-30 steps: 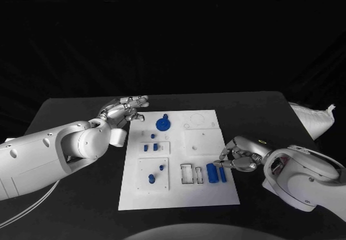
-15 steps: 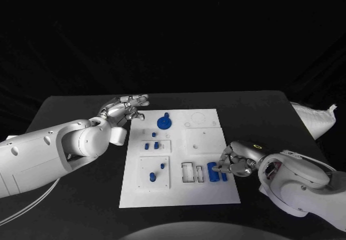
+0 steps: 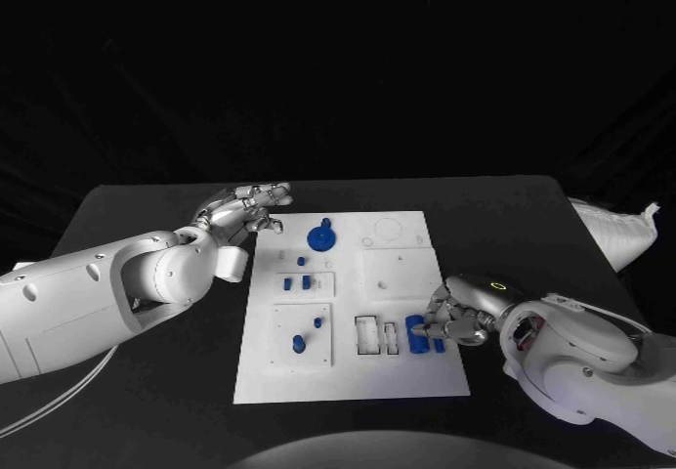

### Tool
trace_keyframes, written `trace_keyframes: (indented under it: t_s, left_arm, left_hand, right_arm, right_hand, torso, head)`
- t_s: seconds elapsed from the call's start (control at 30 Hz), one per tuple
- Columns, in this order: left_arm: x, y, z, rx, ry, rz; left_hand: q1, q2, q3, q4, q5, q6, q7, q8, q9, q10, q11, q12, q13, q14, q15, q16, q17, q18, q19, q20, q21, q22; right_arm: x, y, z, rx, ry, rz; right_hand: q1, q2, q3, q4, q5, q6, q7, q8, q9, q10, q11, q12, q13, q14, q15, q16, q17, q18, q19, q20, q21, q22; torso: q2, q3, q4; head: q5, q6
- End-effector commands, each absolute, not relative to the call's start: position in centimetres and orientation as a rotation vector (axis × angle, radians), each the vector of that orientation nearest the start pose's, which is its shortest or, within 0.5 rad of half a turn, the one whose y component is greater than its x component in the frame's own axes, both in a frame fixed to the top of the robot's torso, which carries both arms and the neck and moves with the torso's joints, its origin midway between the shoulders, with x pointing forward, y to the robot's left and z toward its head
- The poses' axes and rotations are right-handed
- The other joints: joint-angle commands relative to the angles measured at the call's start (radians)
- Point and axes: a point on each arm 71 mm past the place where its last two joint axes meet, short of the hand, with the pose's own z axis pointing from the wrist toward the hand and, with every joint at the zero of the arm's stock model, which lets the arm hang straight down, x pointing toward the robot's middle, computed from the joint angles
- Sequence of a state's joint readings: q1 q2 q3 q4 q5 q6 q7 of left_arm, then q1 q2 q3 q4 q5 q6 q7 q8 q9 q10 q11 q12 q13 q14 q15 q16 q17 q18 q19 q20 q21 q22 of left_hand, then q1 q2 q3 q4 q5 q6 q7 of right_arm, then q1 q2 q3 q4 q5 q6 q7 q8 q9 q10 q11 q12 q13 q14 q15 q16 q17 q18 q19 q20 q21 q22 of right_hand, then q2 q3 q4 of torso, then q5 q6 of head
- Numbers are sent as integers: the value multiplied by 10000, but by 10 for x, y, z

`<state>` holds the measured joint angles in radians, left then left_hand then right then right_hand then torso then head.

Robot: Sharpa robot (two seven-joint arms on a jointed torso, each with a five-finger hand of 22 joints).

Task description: Assemble the parts on the task board

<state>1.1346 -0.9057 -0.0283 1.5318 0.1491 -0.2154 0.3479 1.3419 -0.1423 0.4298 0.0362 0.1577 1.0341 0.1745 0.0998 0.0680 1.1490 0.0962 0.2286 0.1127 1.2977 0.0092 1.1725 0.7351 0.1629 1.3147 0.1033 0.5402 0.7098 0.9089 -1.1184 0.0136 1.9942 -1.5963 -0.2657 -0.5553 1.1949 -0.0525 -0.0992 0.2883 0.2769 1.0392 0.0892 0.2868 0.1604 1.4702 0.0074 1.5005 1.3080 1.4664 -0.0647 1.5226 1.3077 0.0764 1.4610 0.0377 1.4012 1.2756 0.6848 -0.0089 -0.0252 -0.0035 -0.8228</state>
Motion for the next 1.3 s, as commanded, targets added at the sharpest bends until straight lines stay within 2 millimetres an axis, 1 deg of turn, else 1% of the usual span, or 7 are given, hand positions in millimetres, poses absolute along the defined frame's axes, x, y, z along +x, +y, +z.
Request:
trace_keyframes:
  t_s: [0.03,0.37,0.57,0.67,0.77,0.9,1.3]
  left_arm:
    - [475,235,-209,-13571,14550,-16001]
    - [475,235,-209,-13575,14559,-16001]
    - [475,236,-209,-13580,14557,-15984]
    - [475,236,-209,-13575,14559,-15981]
    - [475,236,-209,-13573,14562,-15981]
    - [475,236,-209,-13573,14567,-15982]
    - [475,235,-209,-13564,14602,-16020]
  left_hand:
    - [0,75,-54,-15,-58,-38,1,12,-3,-82,-13,39,15,-68,-7,-36,-10,180,-43,5,-44,-15]
    - [0,75,-54,-15,-58,-38,1,12,-3,-82,-13,39,15,-68,-7,-36,-10,180,-43,5,-44,-15]
    - [0,75,-54,-15,-58,-38,1,12,-3,-82,-13,39,15,-68,-7,-36,-10,180,-43,5,-44,-15]
    - [0,75,-54,-15,-58,-38,1,12,-3,-82,-13,39,15,-68,-7,-36,-10,180,-43,5,-44,-15]
    - [0,75,-54,-15,-58,-38,1,12,-3,-82,-13,39,15,-68,-7,-36,-10,180,-43,5,-44,-15]
    - [0,75,-54,-15,-58,-38,1,12,-3,-82,-13,39,15,-68,-7,-36,-10,180,-43,5,-44,-15]
    - [5,86,-69,-28,-58,-43,6,18,-2,-108,-8,68,19,-89,-3,-42,-39,179,-50,7,-56,-23]
  right_arm:
    - [345,-212,-247,-635,19981,3886]
    - [345,-199,-261,-1028,20449,3916]
    - [347,-197,-265,-991,20404,3894]
    - [348,-196,-265,-824,20258,3959]
    - [348,-195,-262,-393,19926,4224]
    - [347,-193,-256,351,19395,4842]
    - [342,-186,-237,2020,19179,6228]
  right_hand:
    - [15,-8,-68,-3,37,-57,-39,60,14,566,-21,6,1804,872,-12,70,1687,-173,231,-25,72,23]
    - [148,69,-103,-28,74,-65,-50,134,77,564,-31,4,1816,878,-20,87,1725,-179,235,-31,97,64]
    - [446,257,-99,-80,316,-81,-62,249,182,561,-43,-3,1833,877,-30,94,1739,-183,231,-38,117,94]
    - [681,430,-33,-142,544,-10,-91,348,260,562,-66,-8,1842,878,-46,98,1748,-185,233,-48,132,119]
    - [831,588,19,-167,672,132,-151,470,359,569,-114,-7,1856,881,-80,108,1770,-186,234,-70,143,136]
    - [865,677,12,-135,767,247,-211,569,454,562,-165,-33,1842,882,-119,111,1779,-185,232,-102,145,137]
    - [809,883,-43,-26,1090,365,-313,706,655,559,-259,-78,1825,897,-203,144,1857,-193,249,-183,174,183]
  torso:
    - [0,-4,9]
    - [-1,-5,20]
    - [-10,-16,5]
    - [-18,-18,11]
    - [-20,-16,4]
    - [-22,-7,-13]
    - [-24,-30,19]
  head:
    - [1,-16]
    - [35,-53]
    - [67,-71]
    - [71,-81]
    - [86,-83]
    - [111,-75]
    - [91,-22]
